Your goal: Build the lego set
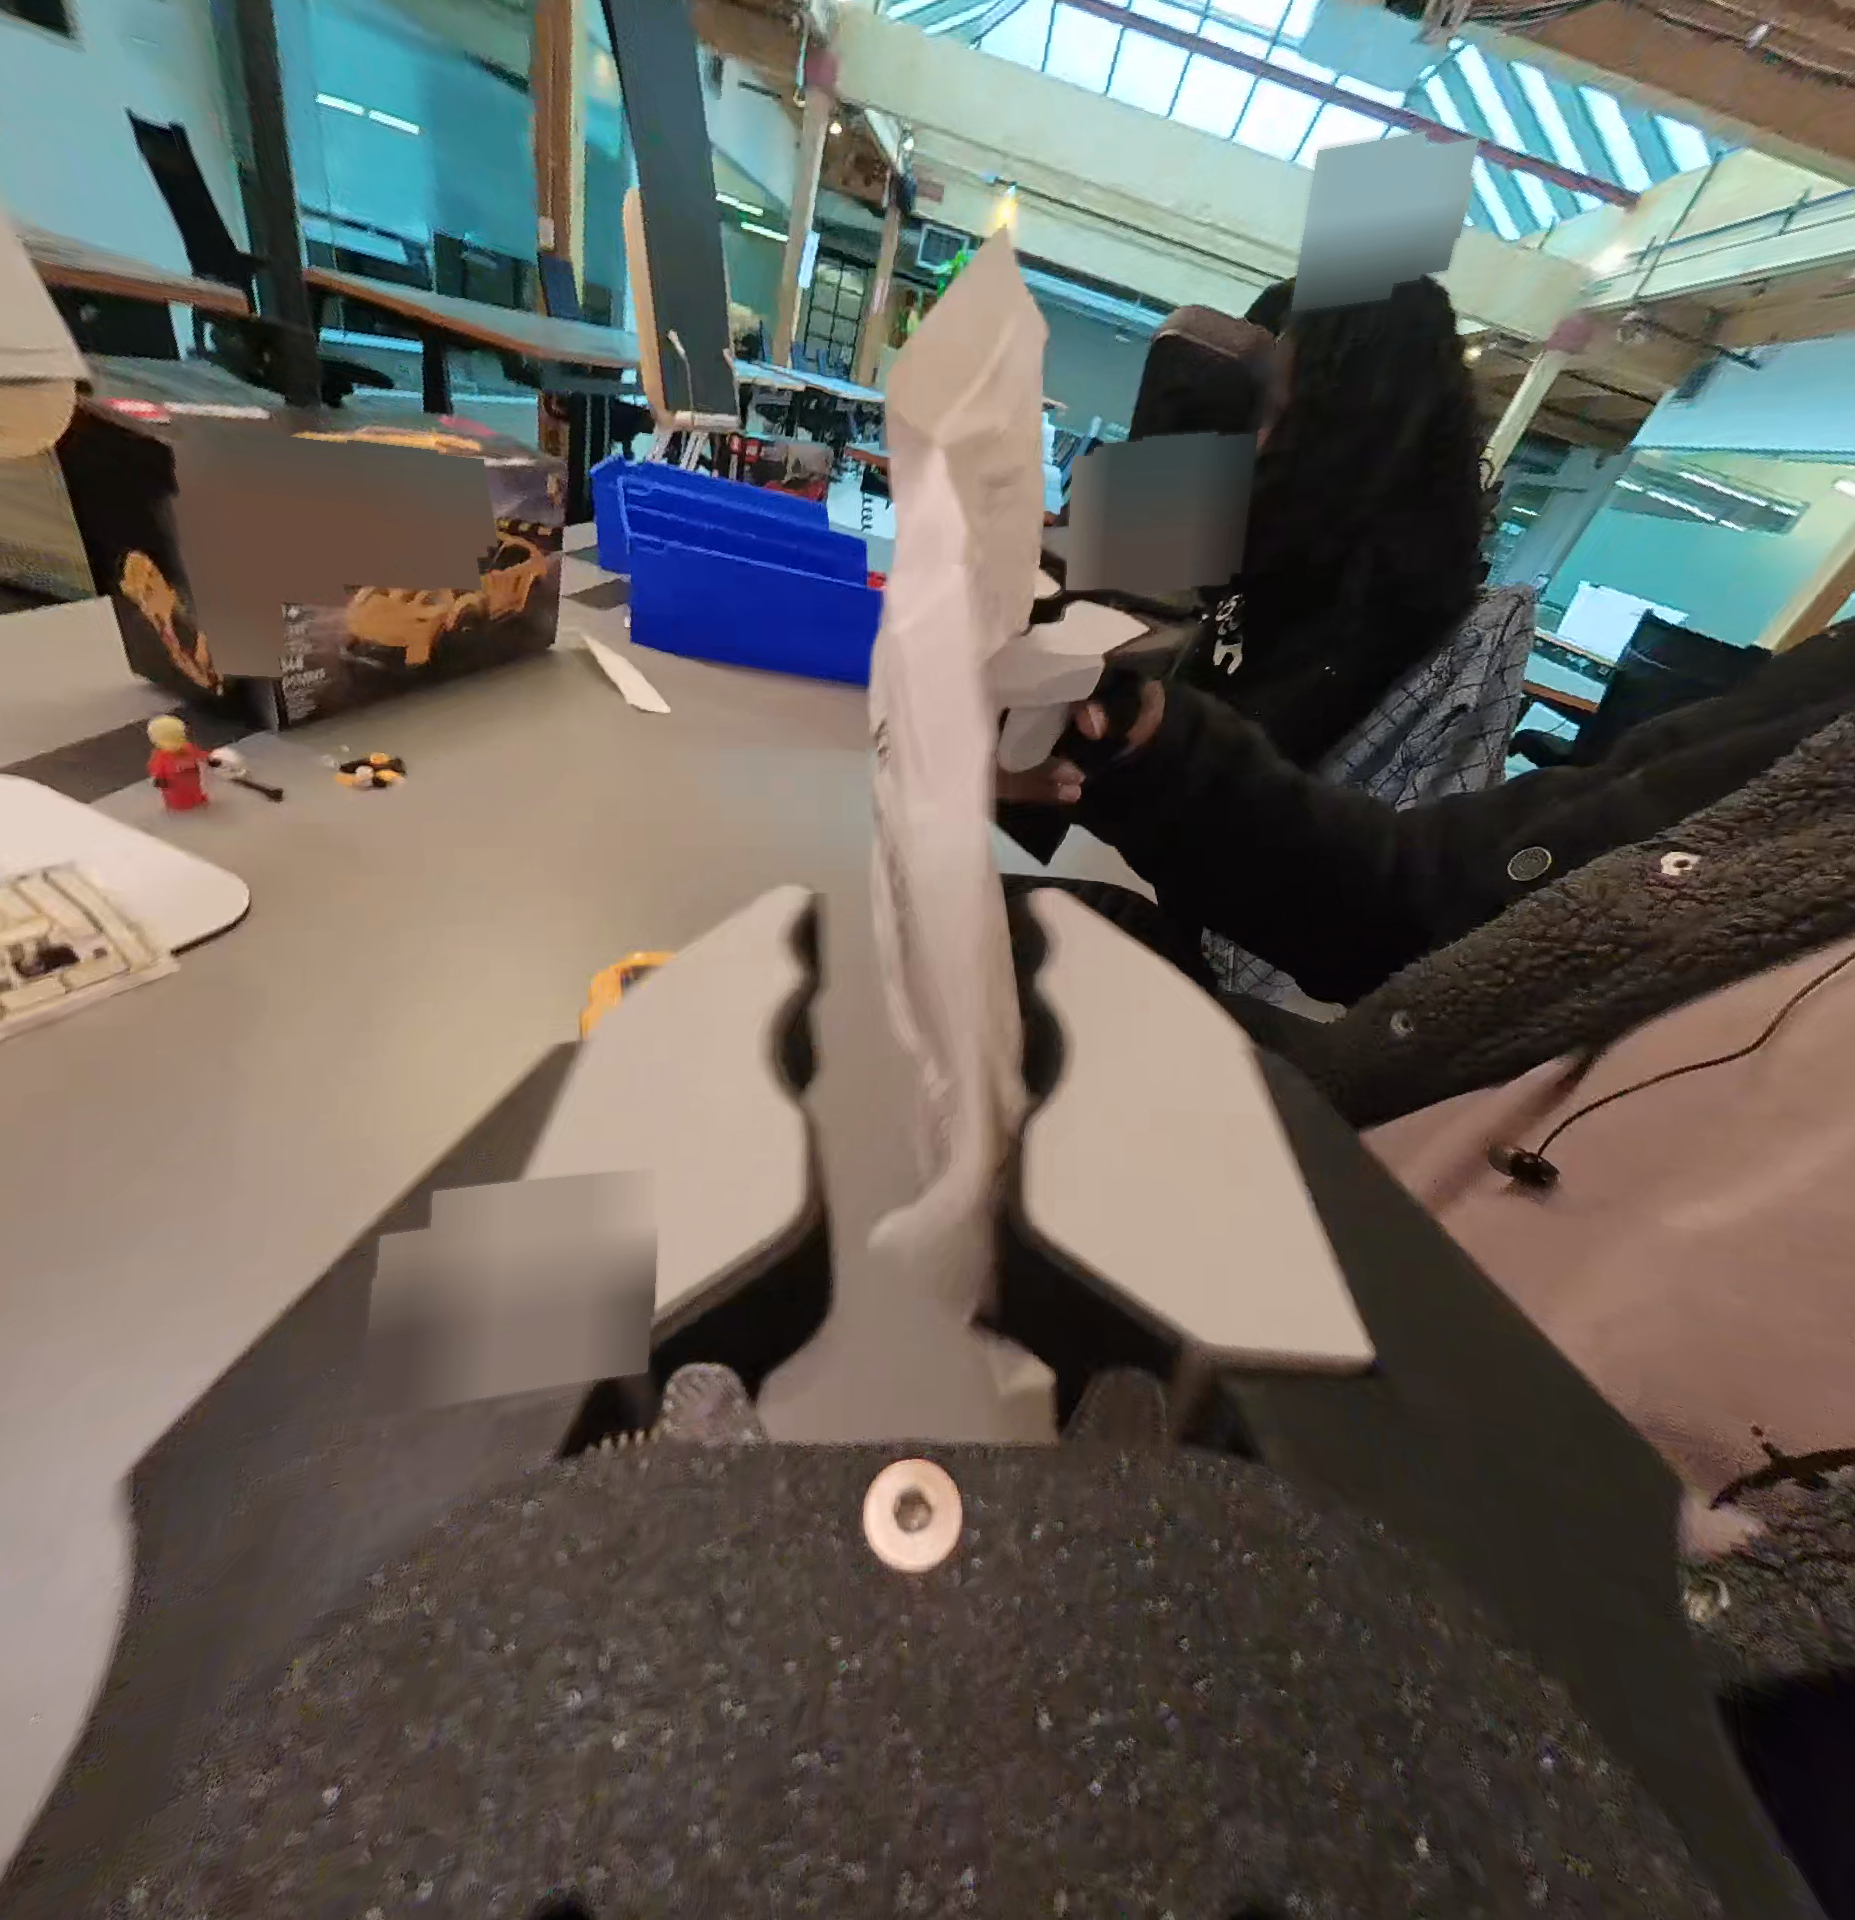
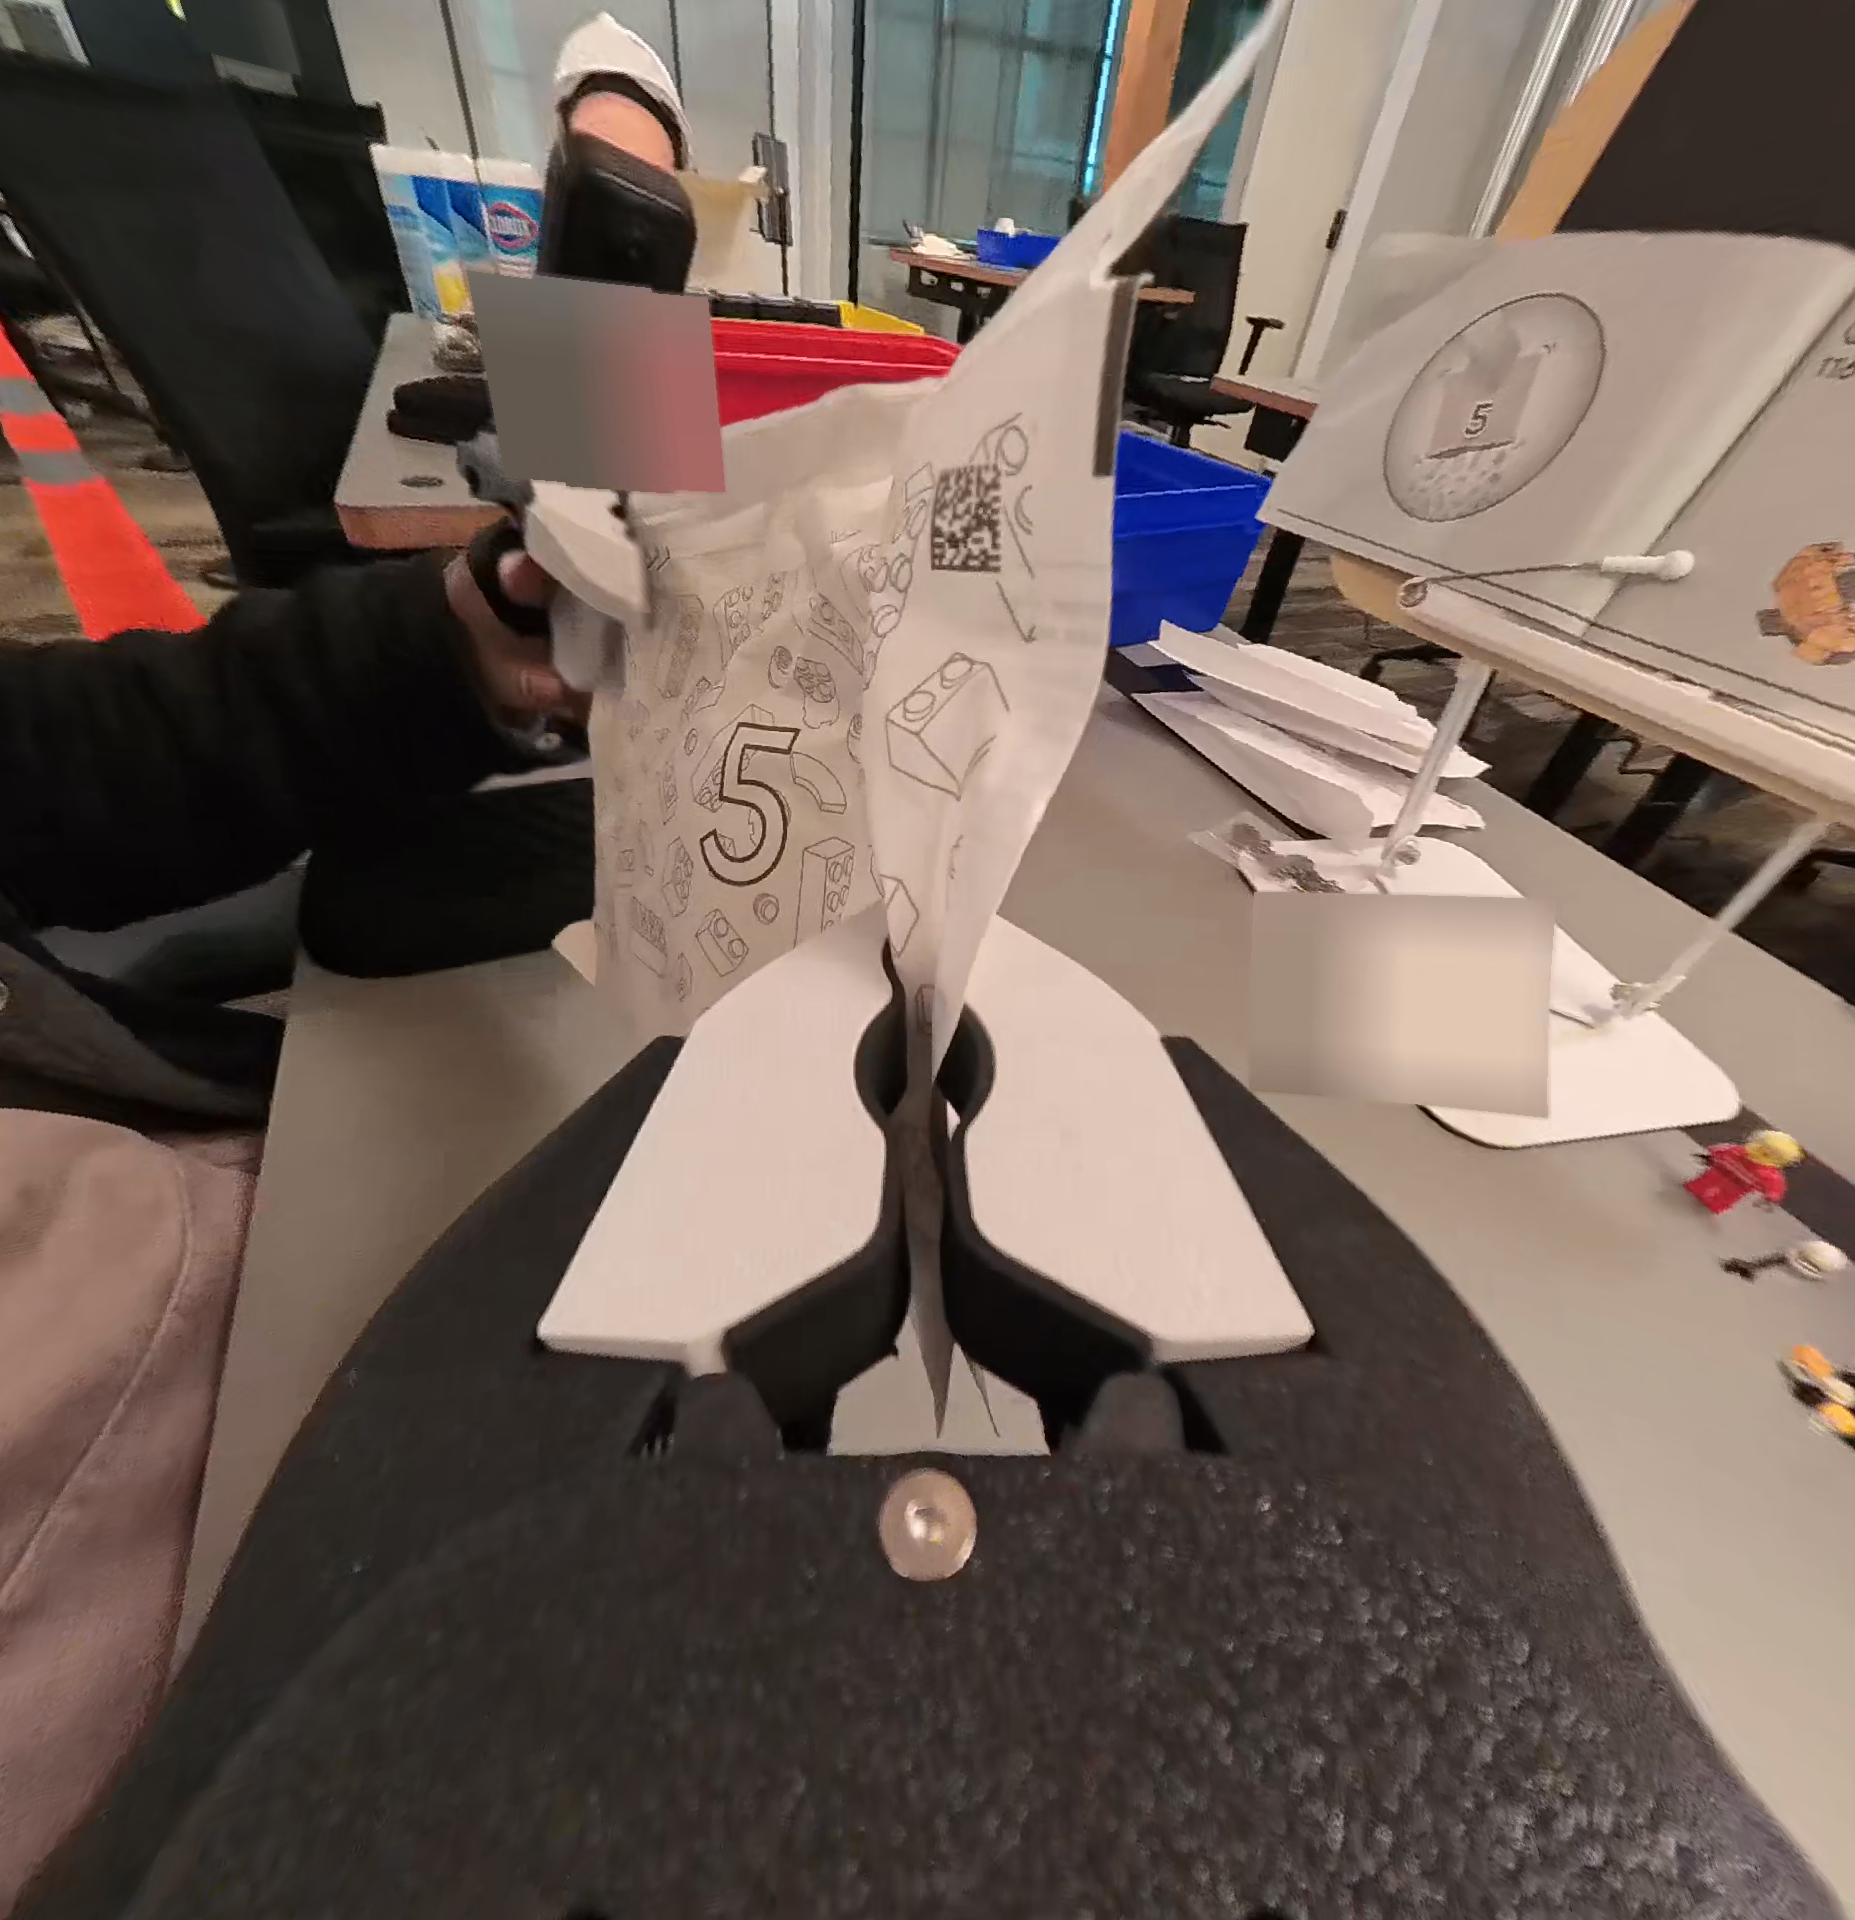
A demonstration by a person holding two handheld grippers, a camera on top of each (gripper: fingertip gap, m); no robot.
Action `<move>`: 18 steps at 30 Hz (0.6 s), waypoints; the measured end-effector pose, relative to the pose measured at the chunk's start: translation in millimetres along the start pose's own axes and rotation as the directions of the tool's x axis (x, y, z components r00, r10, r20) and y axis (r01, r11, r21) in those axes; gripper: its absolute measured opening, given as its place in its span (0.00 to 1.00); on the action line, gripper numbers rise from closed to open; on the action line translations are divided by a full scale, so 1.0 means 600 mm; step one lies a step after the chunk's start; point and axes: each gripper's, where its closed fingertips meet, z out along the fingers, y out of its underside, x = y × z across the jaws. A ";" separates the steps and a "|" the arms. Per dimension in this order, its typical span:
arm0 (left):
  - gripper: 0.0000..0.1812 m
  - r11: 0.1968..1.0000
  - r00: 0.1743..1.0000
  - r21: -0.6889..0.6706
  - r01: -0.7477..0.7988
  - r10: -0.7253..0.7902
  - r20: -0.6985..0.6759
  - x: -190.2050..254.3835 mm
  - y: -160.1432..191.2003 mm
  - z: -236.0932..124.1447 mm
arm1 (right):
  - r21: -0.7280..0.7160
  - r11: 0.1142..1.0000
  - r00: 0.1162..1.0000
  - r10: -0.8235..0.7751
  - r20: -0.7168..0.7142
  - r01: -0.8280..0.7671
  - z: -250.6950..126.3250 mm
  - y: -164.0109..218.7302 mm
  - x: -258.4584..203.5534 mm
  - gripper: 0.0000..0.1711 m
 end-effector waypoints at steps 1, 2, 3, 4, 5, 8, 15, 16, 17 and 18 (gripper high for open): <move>0.05 1.000 1.000 0.008 -0.021 0.021 -0.005 0.002 -0.006 0.001 | 0.006 1.000 1.000 0.014 0.012 -0.014 0.007 0.000 -0.003 0.00; 0.02 0.999 0.999 0.002 -0.041 0.041 0.024 -0.005 -0.010 -0.004 | 0.029 0.999 0.999 0.032 0.022 -0.033 0.008 -0.004 -0.001 0.00; 0.01 0.999 0.999 -0.028 -0.038 0.038 0.026 -0.010 -0.009 -0.011 | 0.028 0.998 0.996 0.051 0.080 -0.053 0.004 0.000 -0.007 0.00; 0.01 0.998 1.000 -0.063 0.003 -0.003 -0.011 -0.006 -0.003 -0.013 | -0.004 0.995 0.981 0.098 0.168 -0.099 0.001 0.014 -0.017 0.00; 0.01 0.995 1.000 -0.100 0.015 -0.017 -0.026 -0.004 0.009 -0.010 | -0.004 0.987 0.962 0.159 0.223 -0.162 -0.002 0.028 -0.022 0.00; 0.01 0.990 0.997 -0.131 0.046 -0.054 -0.056 -0.006 0.021 -0.006 | -0.001 0.966 0.918 0.246 0.312 -0.258 -0.006 0.051 -0.037 0.00; 0.01 0.982 0.989 -0.116 0.146 -0.149 -0.017 -0.050 -0.003 0.024 | 0.028 0.964 0.964 0.264 0.012 -0.264 -0.004 0.067 0.047 0.08; 0.01 0.982 0.988 -0.112 0.153 -0.154 -0.001 -0.060 -0.008 0.029 | 0.019 0.973 0.965 0.230 -0.122 -0.230 -0.009 0.072 0.071 0.13; 0.01 0.981 0.987 -0.108 0.161 -0.161 0.007 -0.068 -0.011 0.034 | 0.003 0.981 0.945 0.187 -0.268 -0.193 -0.021 0.074 0.095 0.15; 0.01 0.980 0.985 -0.101 0.171 -0.170 0.017 -0.078 -0.016 0.039 | -0.020 0.988 0.902 0.134 -0.410 -0.156 -0.038 0.074 0.117 0.16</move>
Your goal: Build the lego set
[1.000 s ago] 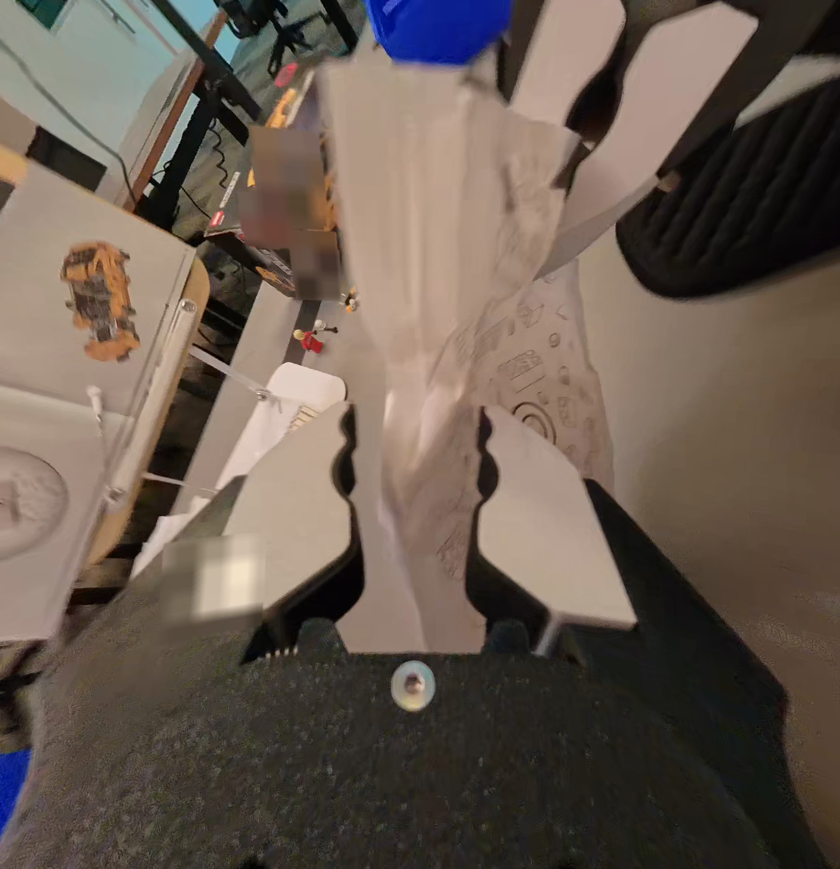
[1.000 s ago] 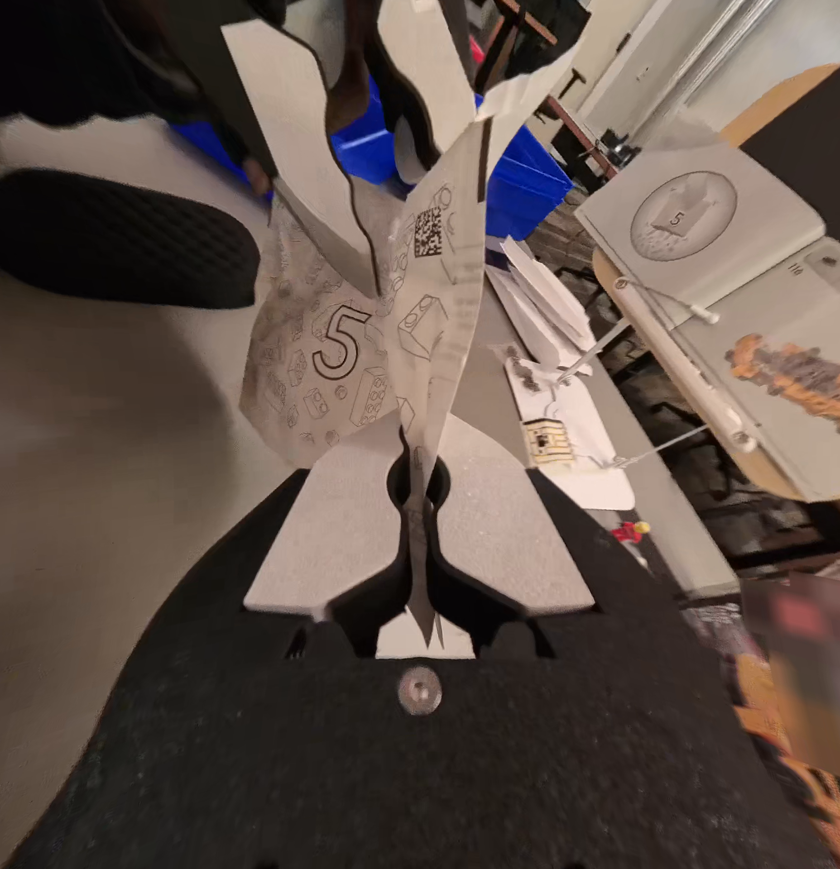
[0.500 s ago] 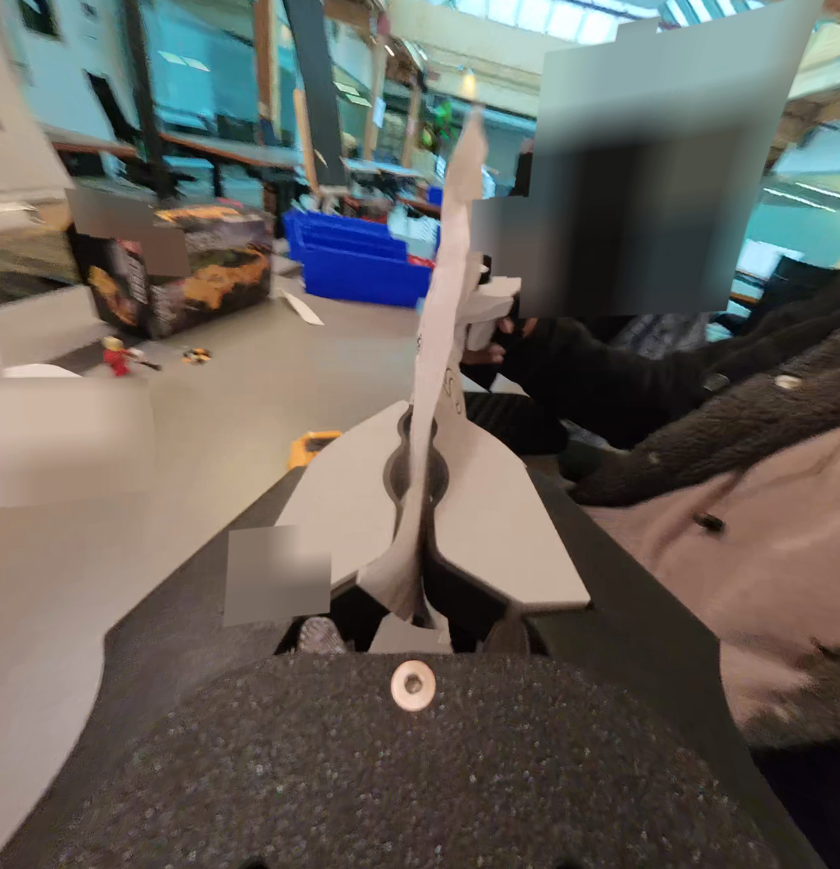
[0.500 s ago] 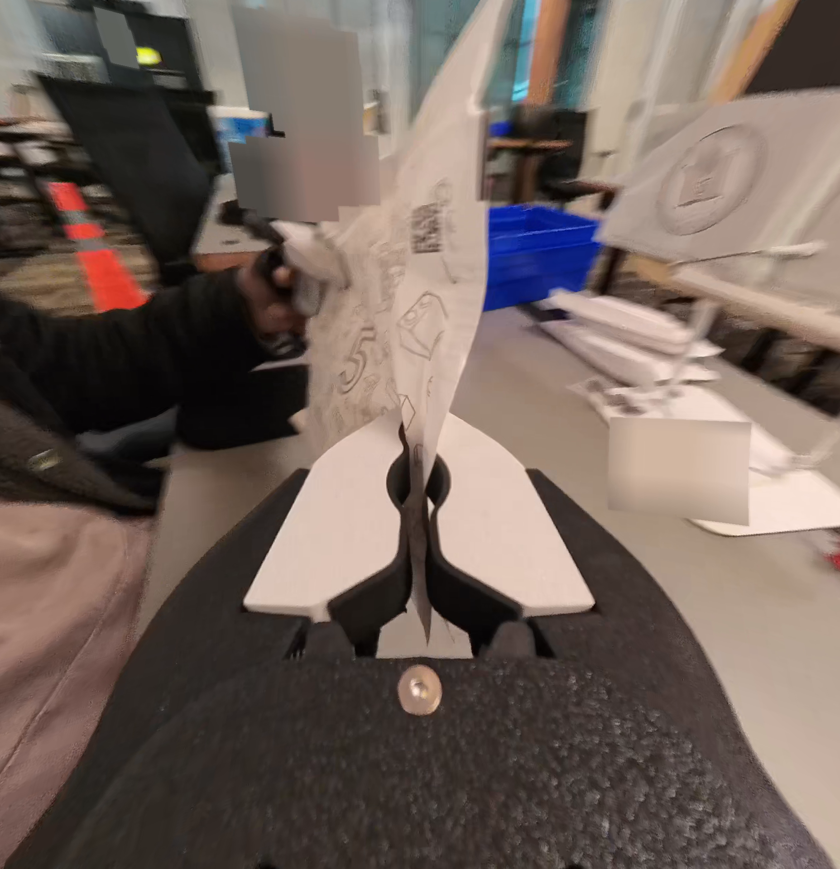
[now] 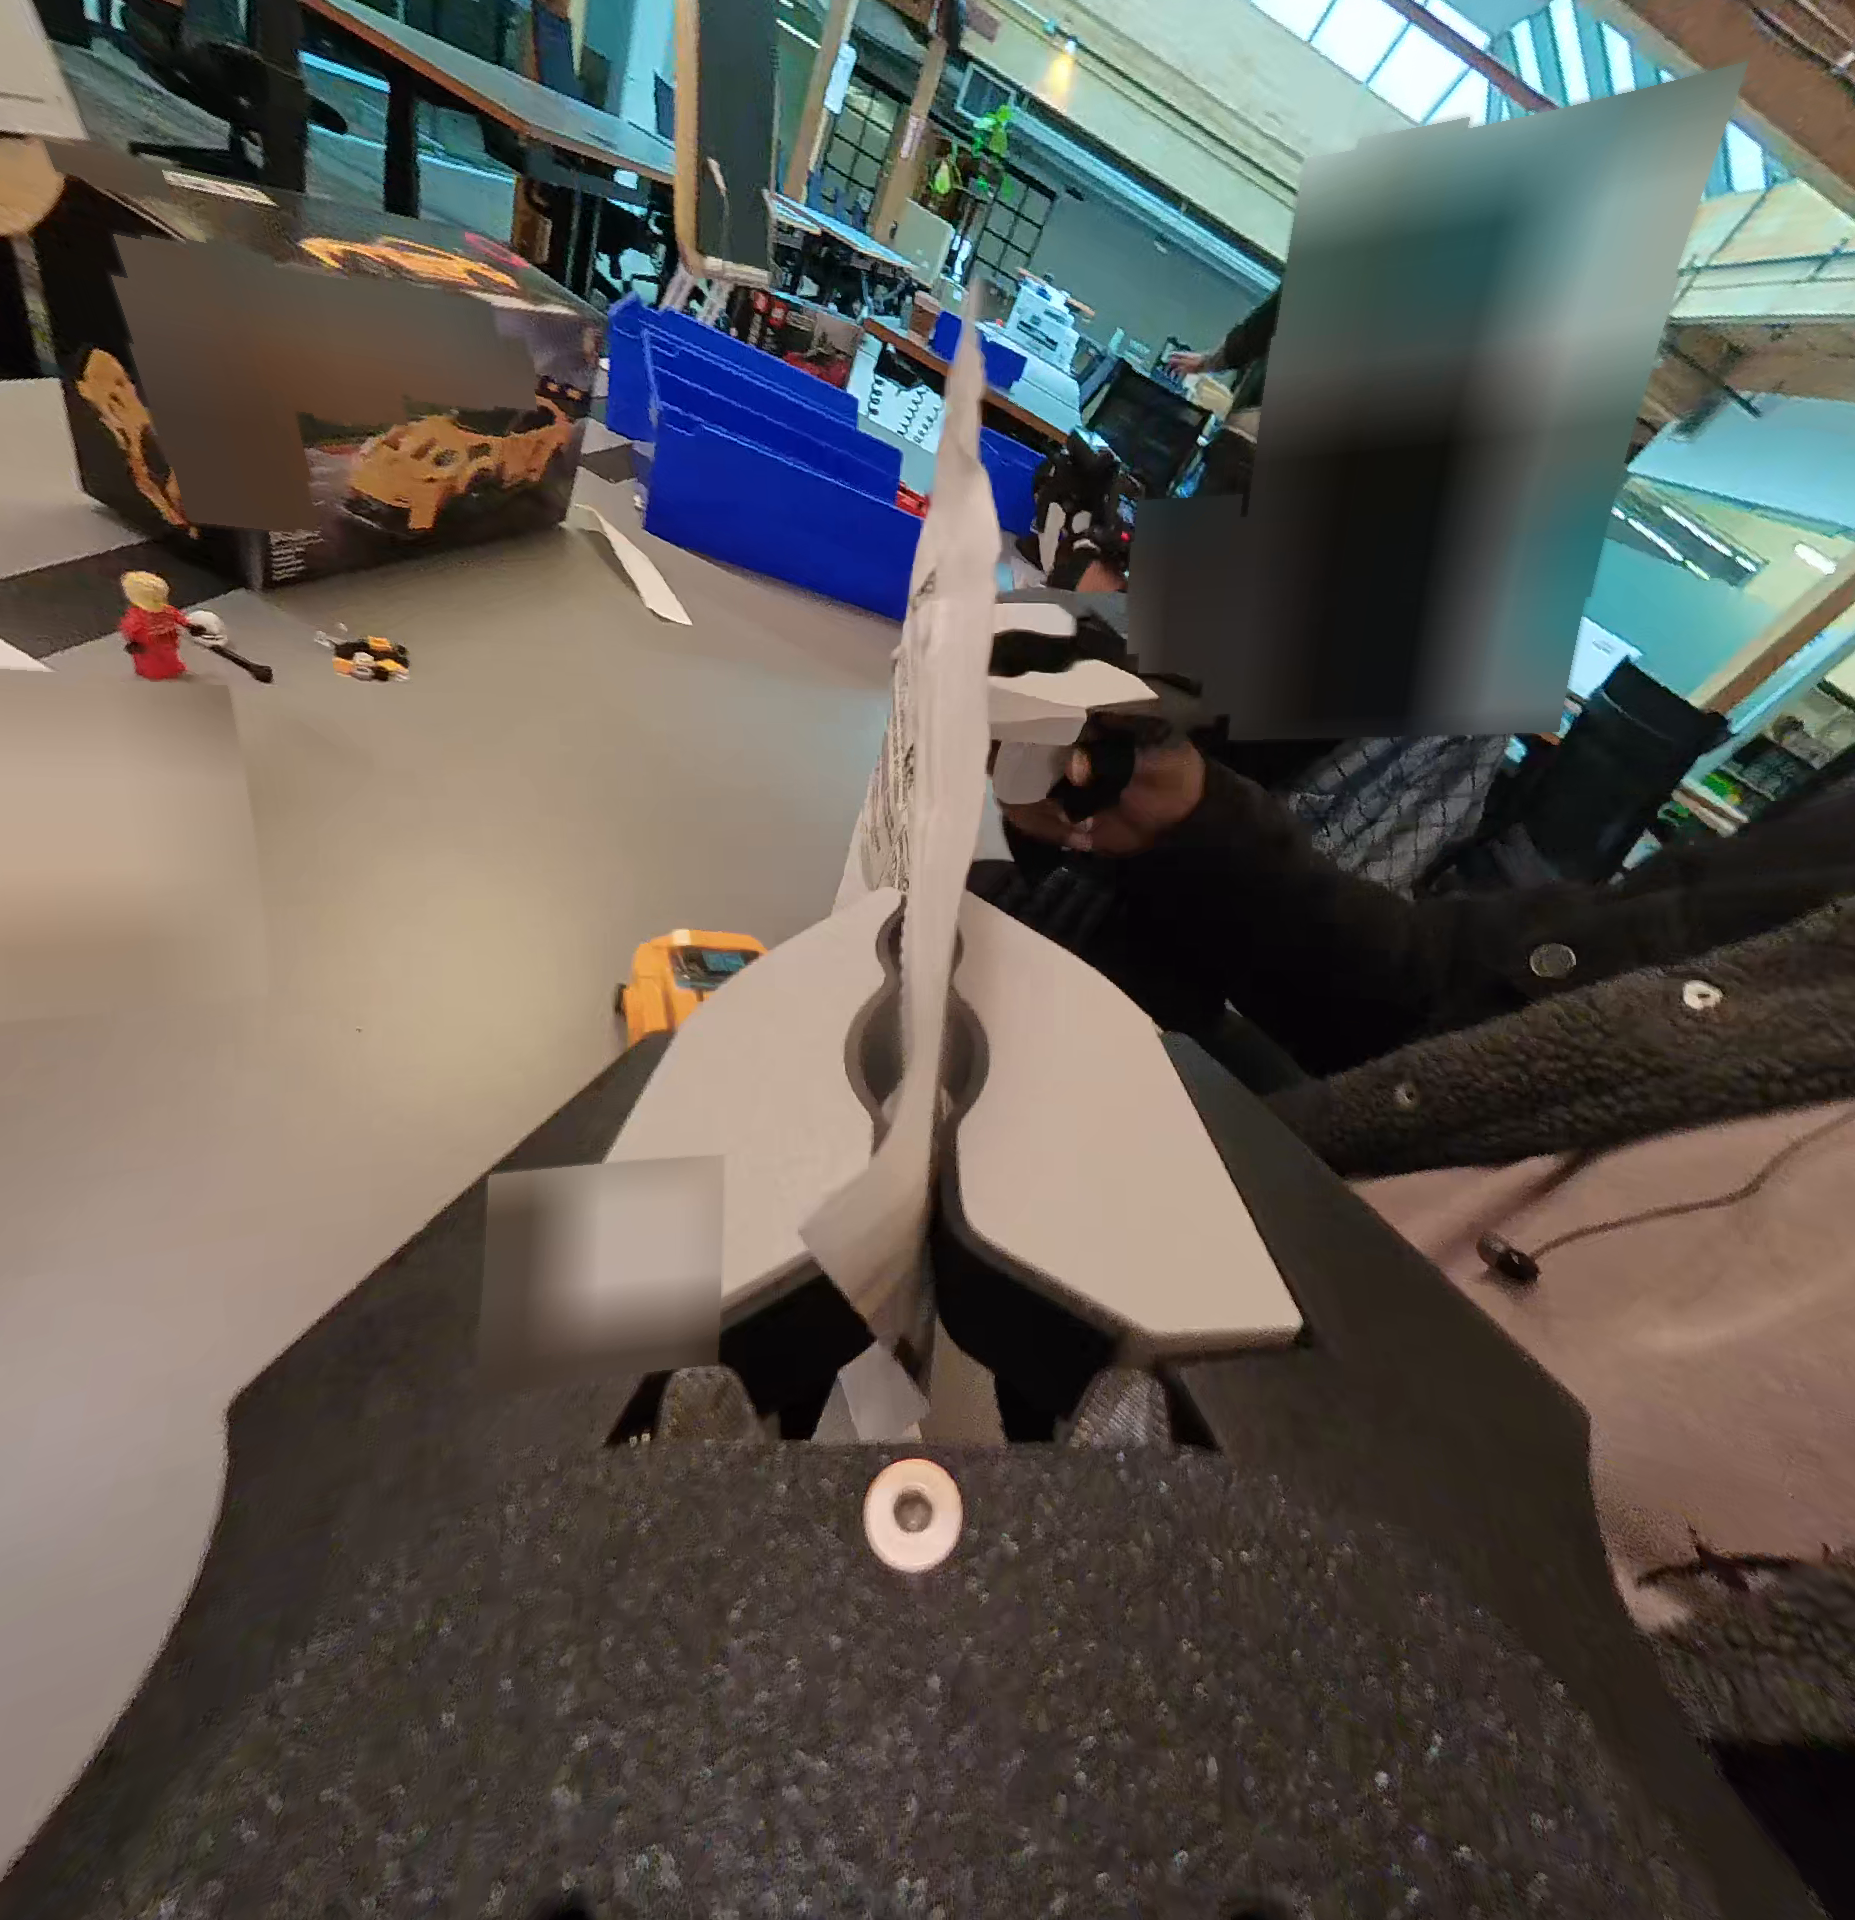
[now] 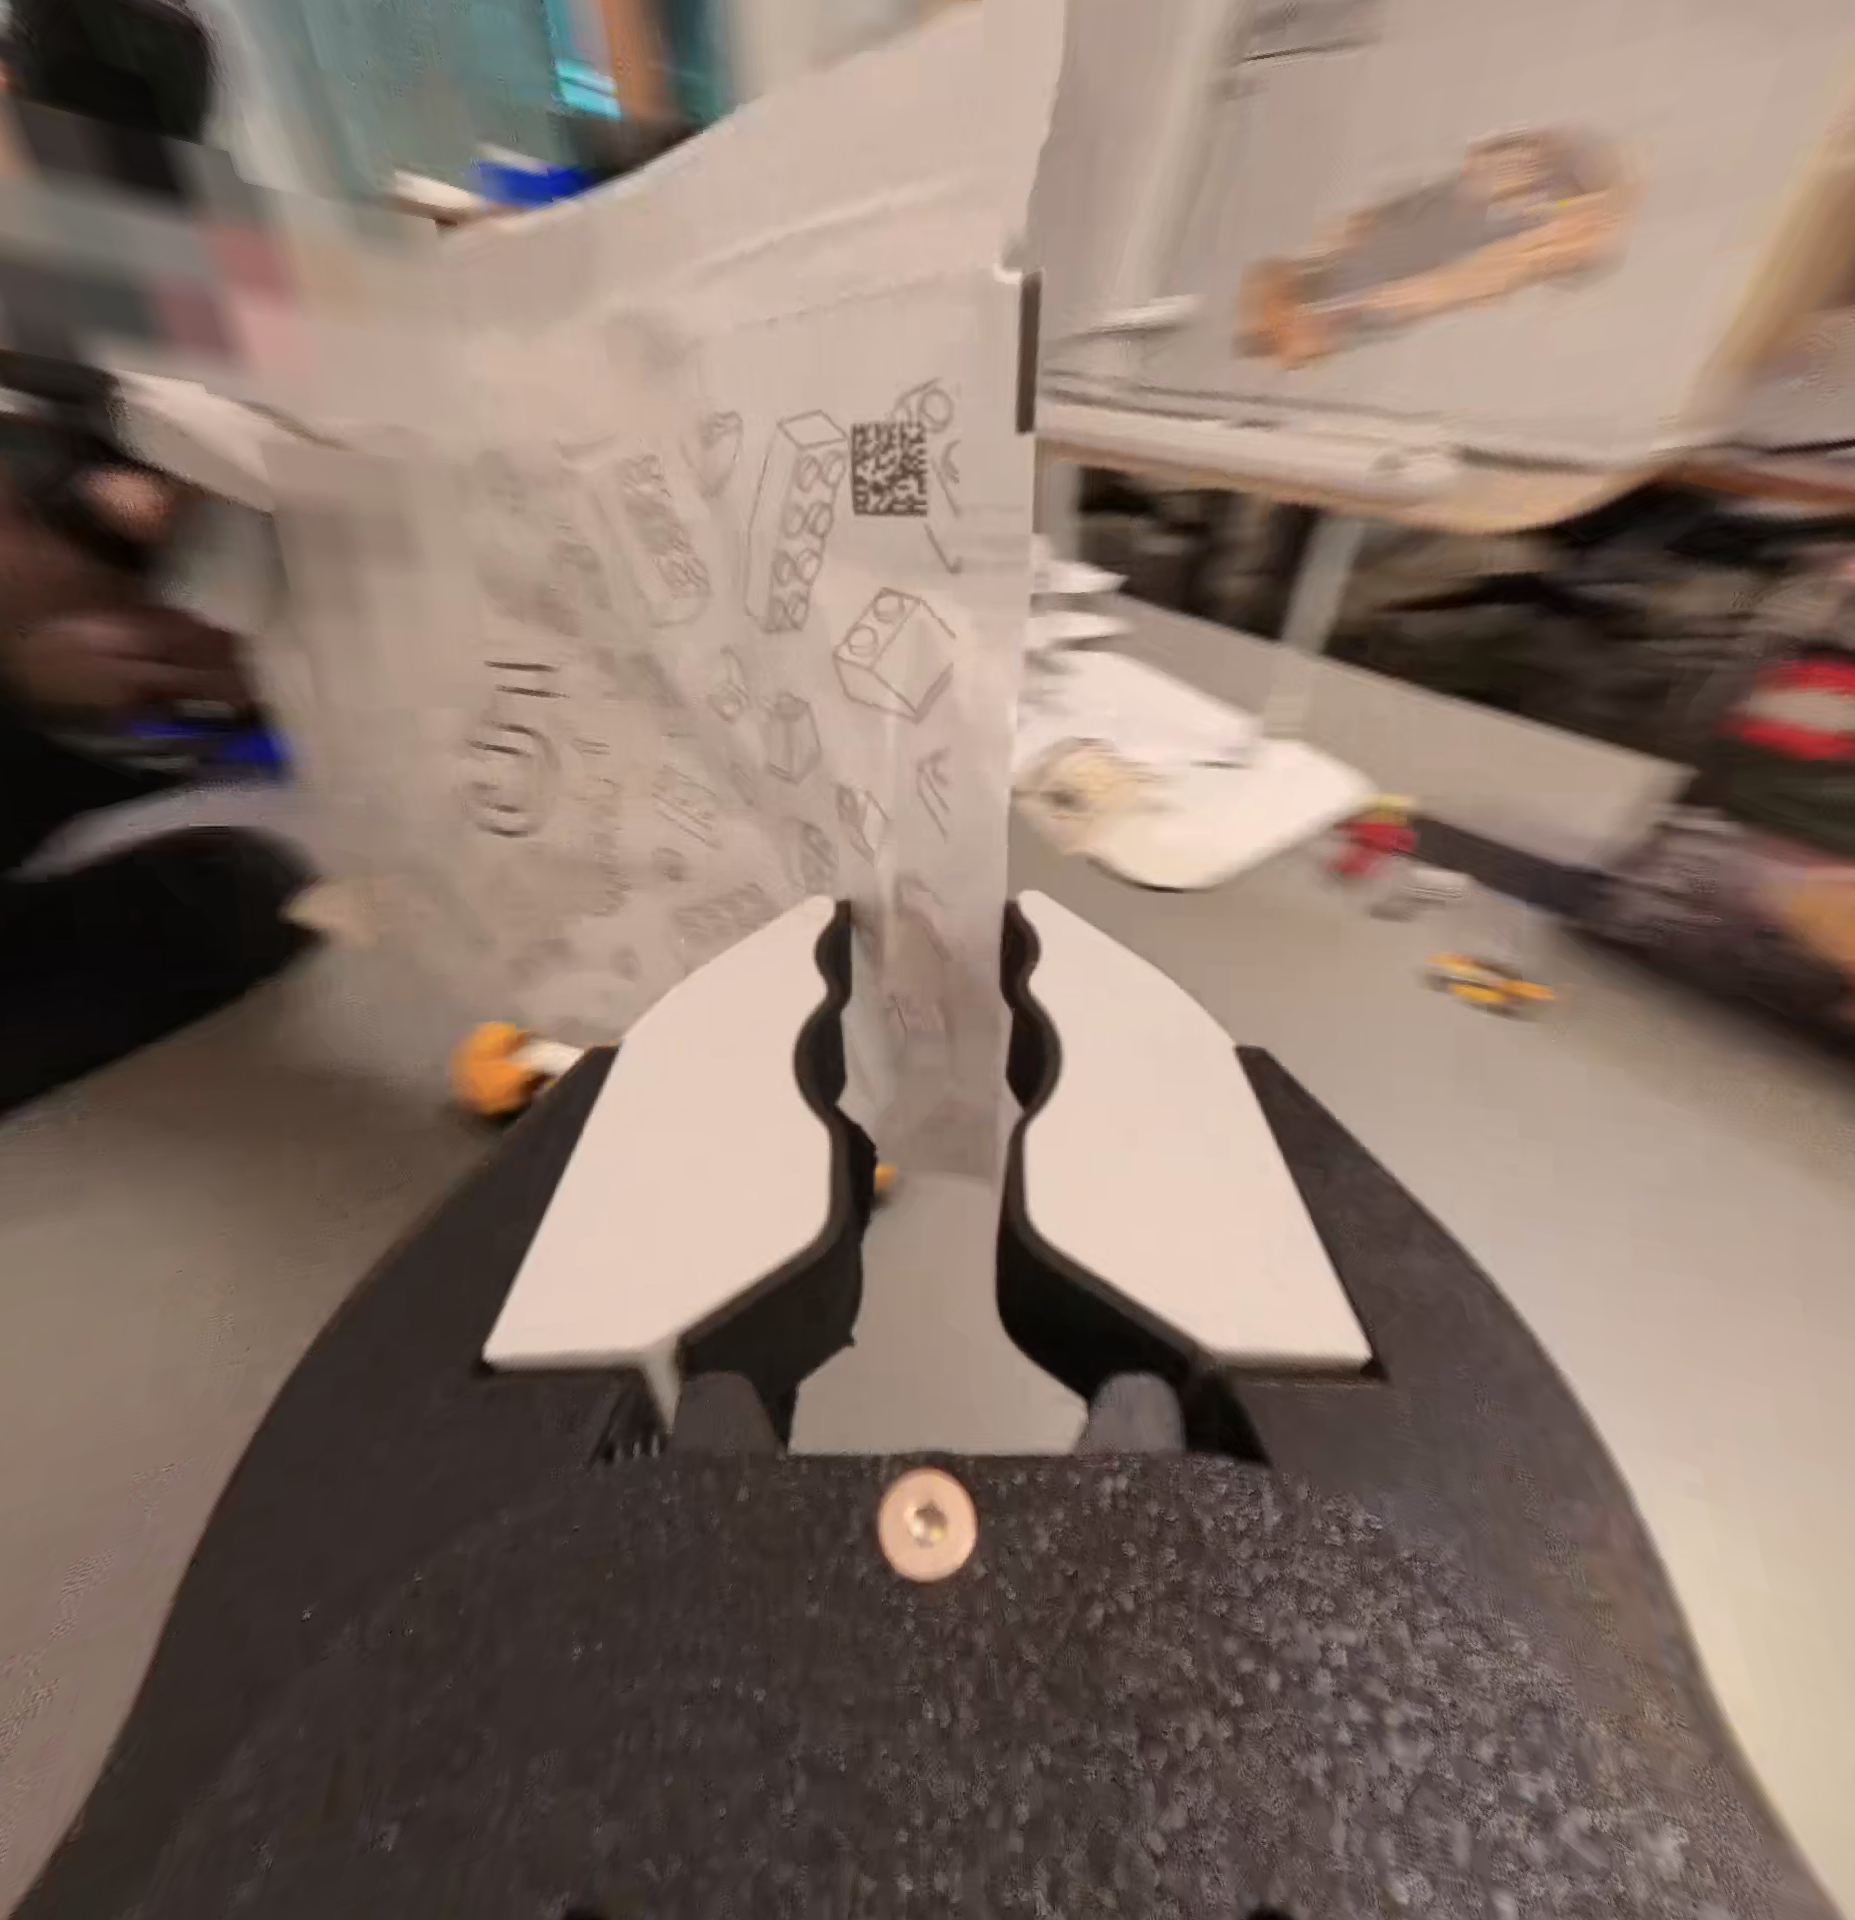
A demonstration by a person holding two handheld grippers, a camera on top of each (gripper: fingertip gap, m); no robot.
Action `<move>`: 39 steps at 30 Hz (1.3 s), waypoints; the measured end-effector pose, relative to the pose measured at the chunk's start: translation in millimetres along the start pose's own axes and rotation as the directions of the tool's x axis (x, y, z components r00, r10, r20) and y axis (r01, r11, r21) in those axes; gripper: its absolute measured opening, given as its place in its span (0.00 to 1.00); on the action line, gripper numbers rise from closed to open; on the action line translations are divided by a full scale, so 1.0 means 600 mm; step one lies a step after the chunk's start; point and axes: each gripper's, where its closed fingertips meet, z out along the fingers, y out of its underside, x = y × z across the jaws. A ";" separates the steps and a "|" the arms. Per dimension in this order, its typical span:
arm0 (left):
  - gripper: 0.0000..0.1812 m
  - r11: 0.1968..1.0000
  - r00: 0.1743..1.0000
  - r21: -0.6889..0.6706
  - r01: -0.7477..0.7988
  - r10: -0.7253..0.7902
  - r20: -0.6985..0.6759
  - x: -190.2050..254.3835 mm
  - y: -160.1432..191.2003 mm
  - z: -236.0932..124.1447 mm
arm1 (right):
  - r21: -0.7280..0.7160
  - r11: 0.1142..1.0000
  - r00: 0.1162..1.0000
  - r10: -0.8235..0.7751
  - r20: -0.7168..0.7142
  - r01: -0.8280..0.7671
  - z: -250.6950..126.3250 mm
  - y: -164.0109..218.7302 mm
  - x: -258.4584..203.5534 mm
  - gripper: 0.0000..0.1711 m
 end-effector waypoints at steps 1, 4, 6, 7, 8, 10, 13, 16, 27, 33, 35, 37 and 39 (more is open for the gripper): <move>0.00 1.000 1.000 0.006 0.007 -0.007 0.006 -0.008 -0.006 0.004 | -0.006 0.999 0.986 -0.052 -0.156 0.052 -0.014 -0.006 0.025 0.14; 0.01 1.000 1.000 0.014 0.021 -0.021 0.002 -0.026 -0.020 0.013 | -0.011 0.985 0.904 -0.164 -0.396 0.174 -0.055 -0.030 0.037 0.06; 0.01 0.999 0.999 0.022 0.036 -0.036 -0.013 -0.034 -0.027 0.017 | -0.032 0.990 0.910 -0.138 -0.391 0.136 -0.054 -0.022 0.005 0.01; 0.01 0.998 0.999 0.029 0.046 -0.046 -0.020 -0.038 -0.030 0.019 | -0.046 0.991 0.914 -0.134 -0.384 0.126 -0.048 -0.016 -0.015 0.00; 0.01 0.998 0.998 0.037 0.058 -0.056 -0.029 -0.041 -0.033 0.021 | -0.063 0.991 0.913 -0.131 -0.386 0.116 -0.040 -0.009 -0.034 0.00; 0.00 0.996 0.997 0.051 0.073 -0.071 -0.033 -0.047 -0.035 0.024 | -0.089 0.992 0.921 -0.113 -0.372 0.086 -0.018 0.006 -0.078 0.00; 0.01 0.996 0.996 0.044 0.083 -0.081 -0.030 -0.052 -0.027 0.030 | -0.121 0.991 0.942 -0.086 -0.324 0.049 0.021 0.034 -0.137 0.00; 0.01 0.995 0.995 0.041 0.095 -0.094 -0.029 -0.055 -0.020 0.028 | -0.132 0.989 0.943 -0.108 -0.316 0.069 0.034 0.040 -0.156 0.00; 0.01 0.992 0.993 0.025 0.121 -0.120 -0.005 -0.070 -0.009 0.027 | -0.148 0.985 0.933 -0.132 -0.336 0.086 0.028 0.038 -0.159 0.00; 0.01 0.992 0.992 0.020 0.126 -0.126 -0.014 -0.068 -0.008 0.030 | -0.150 0.985 0.926 -0.131 -0.353 0.082 0.018 0.038 -0.159 0.00; 0.01 0.992 0.992 0.012 0.126 -0.126 -0.007 -0.066 -0.006 0.031 | -0.149 0.985 0.927 -0.135 -0.351 0.087 0.020 0.032 -0.161 0.00; 0.01 0.993 0.993 0.009 0.120 -0.120 0.005 -0.067 -0.004 0.032 | -0.139 0.984 0.922 -0.157 -0.353 0.114 0.028 0.014 -0.161 0.00; 0.01 0.992 0.992 0.014 0.127 -0.127 0.018 -0.072 -0.002 0.031 | -0.116 0.982 0.918 -0.181 -0.351 0.150 0.042 -0.019 -0.162 0.00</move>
